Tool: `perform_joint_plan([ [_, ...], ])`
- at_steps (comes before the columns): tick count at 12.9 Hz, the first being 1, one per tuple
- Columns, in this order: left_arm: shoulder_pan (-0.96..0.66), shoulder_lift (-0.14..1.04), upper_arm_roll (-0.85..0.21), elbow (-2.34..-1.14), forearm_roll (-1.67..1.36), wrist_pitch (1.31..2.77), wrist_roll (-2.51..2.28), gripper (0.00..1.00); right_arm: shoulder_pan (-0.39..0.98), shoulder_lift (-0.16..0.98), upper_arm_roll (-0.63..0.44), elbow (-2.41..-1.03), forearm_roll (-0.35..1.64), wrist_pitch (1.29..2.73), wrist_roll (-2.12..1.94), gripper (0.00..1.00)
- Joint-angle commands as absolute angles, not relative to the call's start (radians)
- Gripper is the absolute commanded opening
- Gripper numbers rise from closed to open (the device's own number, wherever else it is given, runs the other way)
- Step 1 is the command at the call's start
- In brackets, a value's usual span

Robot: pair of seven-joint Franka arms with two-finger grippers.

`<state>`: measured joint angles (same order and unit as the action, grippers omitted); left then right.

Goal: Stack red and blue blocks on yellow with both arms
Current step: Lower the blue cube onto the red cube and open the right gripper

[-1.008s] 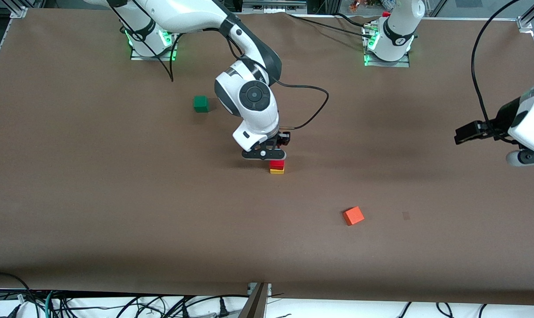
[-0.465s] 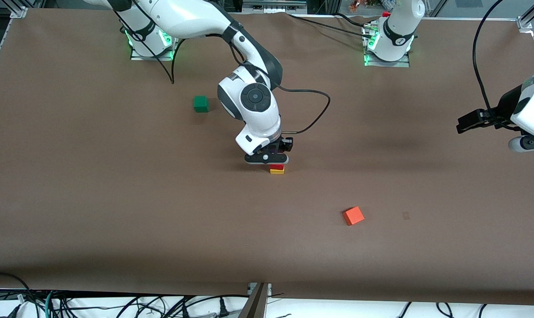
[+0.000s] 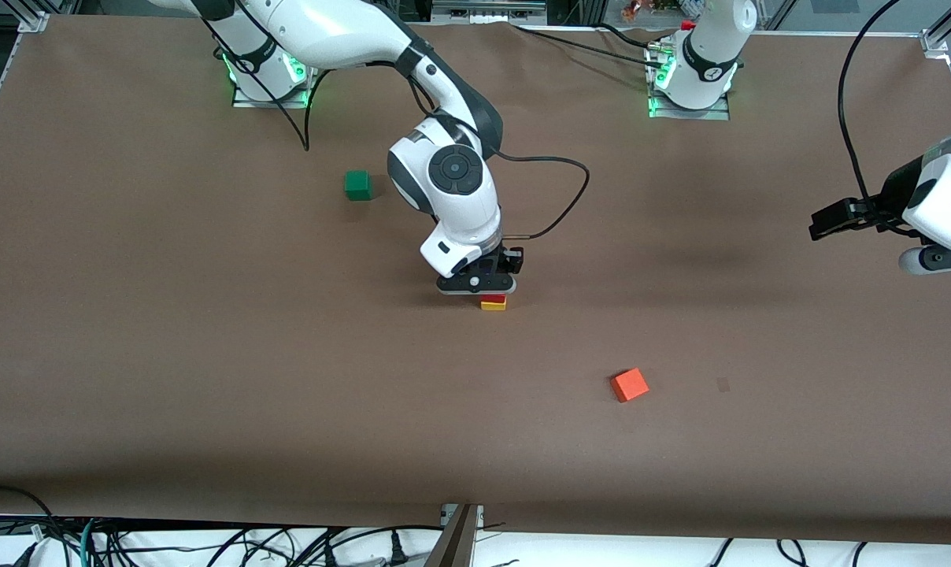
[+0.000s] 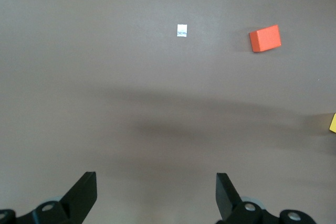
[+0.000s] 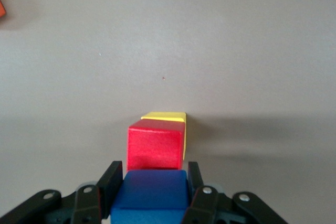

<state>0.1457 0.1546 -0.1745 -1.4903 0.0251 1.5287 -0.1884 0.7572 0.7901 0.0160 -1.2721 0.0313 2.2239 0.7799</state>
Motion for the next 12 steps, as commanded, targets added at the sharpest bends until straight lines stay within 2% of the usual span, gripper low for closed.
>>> perform_joint_plan([
  [1, 0.156, 0.144, -0.172, -1.494, 0.008, 1.537, -0.164, 1.0, 0.765, 0.824, 0.009, -1.25, 0.014, 2.269, 0.799, 0.38],
  [12, 0.156, 0.149, -0.172, -1.48, 0.002, 1.537, -0.163, 1.0, 0.762, 0.83, 0.002, -1.232, 0.015, 2.273, 0.795, 0.39],
])
